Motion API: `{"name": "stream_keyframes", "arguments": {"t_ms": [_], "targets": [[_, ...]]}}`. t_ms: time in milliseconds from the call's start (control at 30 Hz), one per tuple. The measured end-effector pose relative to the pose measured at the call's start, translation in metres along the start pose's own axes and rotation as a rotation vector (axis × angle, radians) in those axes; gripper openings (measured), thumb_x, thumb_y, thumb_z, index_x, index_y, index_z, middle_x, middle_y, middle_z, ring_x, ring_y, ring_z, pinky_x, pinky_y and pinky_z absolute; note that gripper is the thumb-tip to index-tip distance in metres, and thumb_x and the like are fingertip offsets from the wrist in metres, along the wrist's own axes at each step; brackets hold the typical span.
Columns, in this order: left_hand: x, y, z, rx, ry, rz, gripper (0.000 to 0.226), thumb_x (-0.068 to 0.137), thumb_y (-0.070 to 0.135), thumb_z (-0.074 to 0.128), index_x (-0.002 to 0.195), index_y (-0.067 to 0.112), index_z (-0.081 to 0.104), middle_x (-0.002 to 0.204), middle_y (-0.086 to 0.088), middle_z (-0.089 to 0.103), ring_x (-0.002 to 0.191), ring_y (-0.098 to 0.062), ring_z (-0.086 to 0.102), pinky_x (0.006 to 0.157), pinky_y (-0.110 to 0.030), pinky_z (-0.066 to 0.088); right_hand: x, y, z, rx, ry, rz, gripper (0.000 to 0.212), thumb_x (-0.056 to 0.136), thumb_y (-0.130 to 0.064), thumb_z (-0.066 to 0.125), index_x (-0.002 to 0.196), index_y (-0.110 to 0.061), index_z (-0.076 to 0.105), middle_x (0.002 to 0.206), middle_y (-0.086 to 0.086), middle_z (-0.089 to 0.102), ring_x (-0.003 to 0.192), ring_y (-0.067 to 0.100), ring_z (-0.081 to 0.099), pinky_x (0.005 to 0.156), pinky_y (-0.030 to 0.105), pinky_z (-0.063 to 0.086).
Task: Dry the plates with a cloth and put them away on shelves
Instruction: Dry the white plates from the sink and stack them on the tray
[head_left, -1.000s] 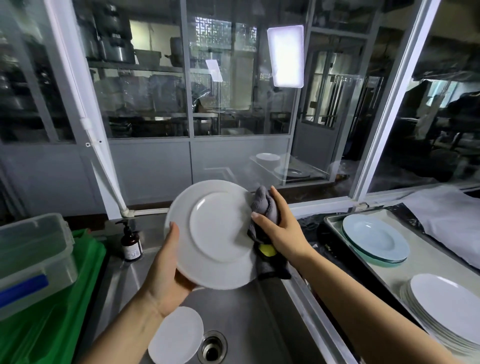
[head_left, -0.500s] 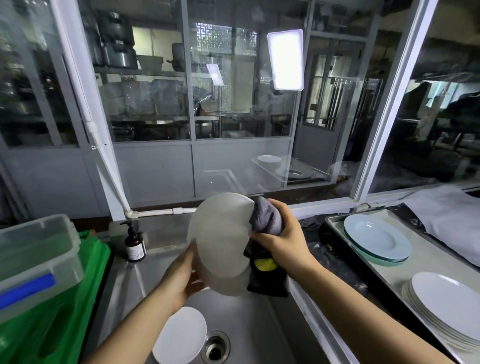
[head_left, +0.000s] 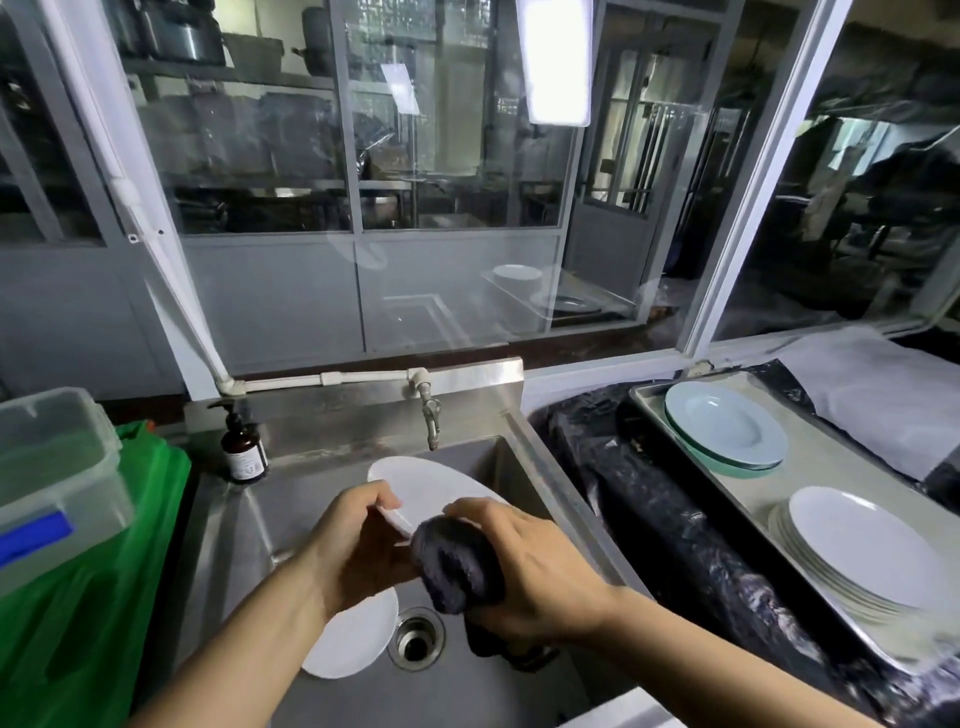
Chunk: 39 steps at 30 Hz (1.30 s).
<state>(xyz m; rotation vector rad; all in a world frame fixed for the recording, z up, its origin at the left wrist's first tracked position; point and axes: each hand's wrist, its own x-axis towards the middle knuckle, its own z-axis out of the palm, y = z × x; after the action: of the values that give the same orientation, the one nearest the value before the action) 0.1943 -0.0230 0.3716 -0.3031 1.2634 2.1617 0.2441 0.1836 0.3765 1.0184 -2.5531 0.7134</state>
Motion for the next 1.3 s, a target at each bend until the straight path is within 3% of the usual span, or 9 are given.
{"name": "stream_keyframes", "arguments": {"t_ms": [133,300,433,533,633,900,1000,1100,1300], "targets": [[-0.006,-0.011,-0.006,-0.052,-0.048,-0.019,0.03,0.067,0.004,0.046,0.093,-0.002,0.061,0.089,-0.019,0.062,0.08,-0.035,0.061,0.072,-0.055,0.057,-0.003,0.008,0.001,0.251,0.084,0.239,0.069,0.073,-0.044,0.072,0.129,-0.024,0.037,0.126,-0.006,0.056,0.111,0.011,0.058,0.092,0.03,0.047],[-0.014,-0.021,-0.001,-0.033,-0.115,0.051,0.028,0.07,-0.001,0.041,0.07,0.0,0.069,0.072,-0.016,0.064,0.061,-0.03,0.065,0.065,-0.05,0.059,0.011,0.014,0.018,0.387,0.276,0.494,0.063,0.08,-0.054,0.064,0.136,-0.033,0.045,0.137,-0.014,0.05,0.128,-0.004,0.043,0.109,0.032,0.038],[-0.016,-0.028,-0.006,0.046,-0.152,0.11,0.041,0.059,0.002,0.057,0.096,-0.004,0.073,0.097,-0.027,0.067,0.077,-0.033,0.066,0.073,-0.049,0.057,-0.006,0.004,0.037,0.263,-0.031,0.335,0.058,0.094,-0.054,0.043,0.149,-0.045,0.027,0.159,-0.013,0.024,0.149,0.004,0.01,0.122,0.044,0.009],[-0.015,-0.034,-0.013,0.099,-0.124,0.103,0.074,0.045,0.007,0.067,0.118,-0.007,0.061,0.105,-0.029,0.06,0.091,-0.038,0.055,0.083,-0.052,0.044,-0.009,-0.003,0.037,0.345,-0.027,0.179,0.051,0.101,-0.022,0.041,0.151,-0.026,0.031,0.158,-0.013,0.017,0.149,0.002,0.002,0.122,0.036,-0.002],[-0.017,-0.041,-0.009,0.126,-0.111,0.071,0.073,0.042,0.007,0.065,0.112,-0.009,0.059,0.1,-0.024,0.053,0.087,-0.034,0.048,0.079,-0.048,0.037,0.001,-0.002,0.039,0.243,0.023,0.064,0.051,0.097,-0.012,0.046,0.147,-0.015,0.04,0.158,-0.002,0.025,0.15,0.008,0.006,0.123,0.042,0.001],[-0.008,-0.059,-0.006,0.094,-0.123,0.041,0.08,0.036,0.005,0.062,0.116,-0.003,0.061,0.108,-0.024,0.063,0.095,-0.037,0.054,0.077,-0.048,0.048,0.008,0.046,0.032,-0.143,0.025,0.346,0.059,0.093,-0.062,0.023,0.15,-0.047,0.02,0.162,-0.012,0.012,0.151,0.013,-0.001,0.114,0.065,-0.008],[-0.004,-0.067,-0.006,0.077,-0.14,0.022,0.069,0.035,0.004,0.062,0.104,0.001,0.069,0.097,-0.021,0.066,0.082,-0.034,0.061,0.067,-0.043,0.054,-0.017,0.066,0.027,-0.089,-0.039,0.5,0.064,0.087,-0.074,0.029,0.146,-0.059,0.008,0.163,-0.012,0.001,0.15,0.013,-0.01,0.119,0.055,-0.002],[-0.001,-0.076,0.001,0.06,-0.186,-0.046,0.053,0.042,-0.003,0.054,0.092,0.002,0.072,0.085,-0.018,0.066,0.066,-0.028,0.063,0.057,-0.037,0.055,-0.047,0.075,0.028,0.045,0.017,0.566,0.066,0.084,-0.072,0.041,0.145,-0.057,0.02,0.163,-0.006,0.011,0.15,0.016,0.008,0.119,0.038,0.017],[0.02,-0.099,0.017,0.102,-0.191,-0.138,0.066,0.043,-0.002,0.057,0.108,0.003,0.069,0.095,-0.021,0.069,0.081,-0.033,0.066,0.062,-0.041,0.058,-0.109,0.095,0.033,-0.045,0.151,0.765,0.063,0.083,-0.057,0.049,0.142,-0.033,0.048,0.146,0.006,0.044,0.132,0.025,0.04,0.109,0.039,0.037]]}}
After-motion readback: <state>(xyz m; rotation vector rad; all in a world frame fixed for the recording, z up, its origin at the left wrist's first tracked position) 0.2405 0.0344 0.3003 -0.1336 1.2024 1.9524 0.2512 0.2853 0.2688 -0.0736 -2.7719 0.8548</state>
